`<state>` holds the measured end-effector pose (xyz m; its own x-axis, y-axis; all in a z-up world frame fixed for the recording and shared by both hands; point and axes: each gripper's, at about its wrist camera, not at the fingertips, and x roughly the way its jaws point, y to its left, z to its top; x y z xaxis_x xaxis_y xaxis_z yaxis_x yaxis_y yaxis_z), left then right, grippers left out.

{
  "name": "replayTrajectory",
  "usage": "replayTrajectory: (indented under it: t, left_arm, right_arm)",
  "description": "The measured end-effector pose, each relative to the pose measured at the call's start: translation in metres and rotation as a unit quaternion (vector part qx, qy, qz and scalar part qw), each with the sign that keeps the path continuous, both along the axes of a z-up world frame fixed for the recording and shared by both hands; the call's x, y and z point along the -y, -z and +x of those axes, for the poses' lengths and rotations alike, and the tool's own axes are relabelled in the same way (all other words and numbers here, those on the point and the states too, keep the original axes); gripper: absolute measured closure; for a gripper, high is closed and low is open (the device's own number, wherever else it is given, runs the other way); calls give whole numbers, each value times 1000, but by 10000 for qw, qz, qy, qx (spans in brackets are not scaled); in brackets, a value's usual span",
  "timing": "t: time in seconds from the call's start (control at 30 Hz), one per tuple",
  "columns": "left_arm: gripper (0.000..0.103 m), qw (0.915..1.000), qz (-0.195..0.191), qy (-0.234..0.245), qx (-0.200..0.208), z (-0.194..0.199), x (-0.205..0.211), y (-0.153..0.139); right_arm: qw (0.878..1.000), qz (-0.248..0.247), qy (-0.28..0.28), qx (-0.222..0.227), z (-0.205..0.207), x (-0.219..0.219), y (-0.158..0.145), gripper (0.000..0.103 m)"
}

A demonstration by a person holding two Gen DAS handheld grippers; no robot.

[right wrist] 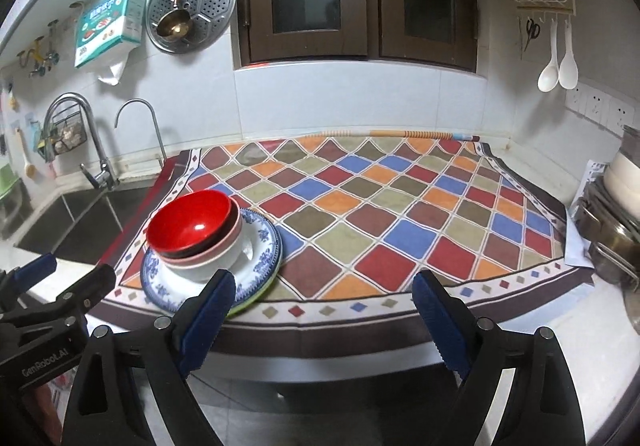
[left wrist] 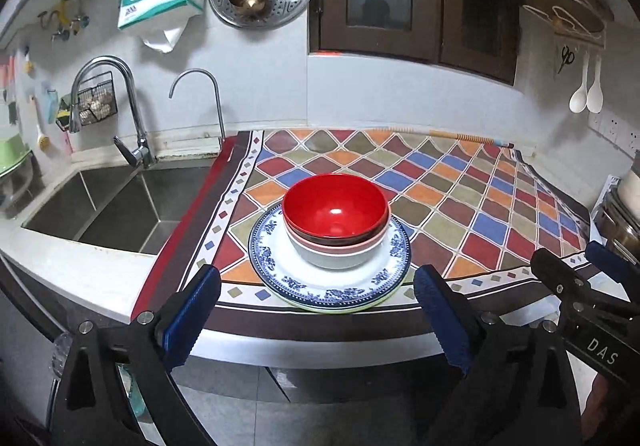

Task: Organize plates and bowls

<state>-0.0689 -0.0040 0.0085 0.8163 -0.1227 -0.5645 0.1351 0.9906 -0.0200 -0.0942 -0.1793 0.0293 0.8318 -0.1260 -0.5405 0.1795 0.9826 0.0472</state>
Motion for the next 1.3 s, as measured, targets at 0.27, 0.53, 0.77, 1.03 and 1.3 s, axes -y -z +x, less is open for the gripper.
replayTrajectory:
  t: [0.27, 0.53, 0.77, 1.03, 1.3]
  left_arm:
    - [1, 9999, 82, -51, 124, -22, 4, -5]
    - [0, 9998, 120, -73, 161, -34, 5, -7]
    - [0, 9998, 113, -53, 156, -40, 6, -7]
    - [0, 9998, 86, -66, 157, -49, 9, -9]
    - [0, 9999, 49, -53, 88, -52, 9, -9]
  right_arm:
    - [9999, 3, -40, 138, -28, 7, -3, 12]
    - [9998, 51, -40, 189, -41, 9, -4, 12]
    - [9997, 45, -54, 229, -50, 11, -4, 12]
    - [9996, 5, -54, 272, -58, 12, -6, 12]
    - [9995, 0, -61, 294, -61, 13, -6, 12]
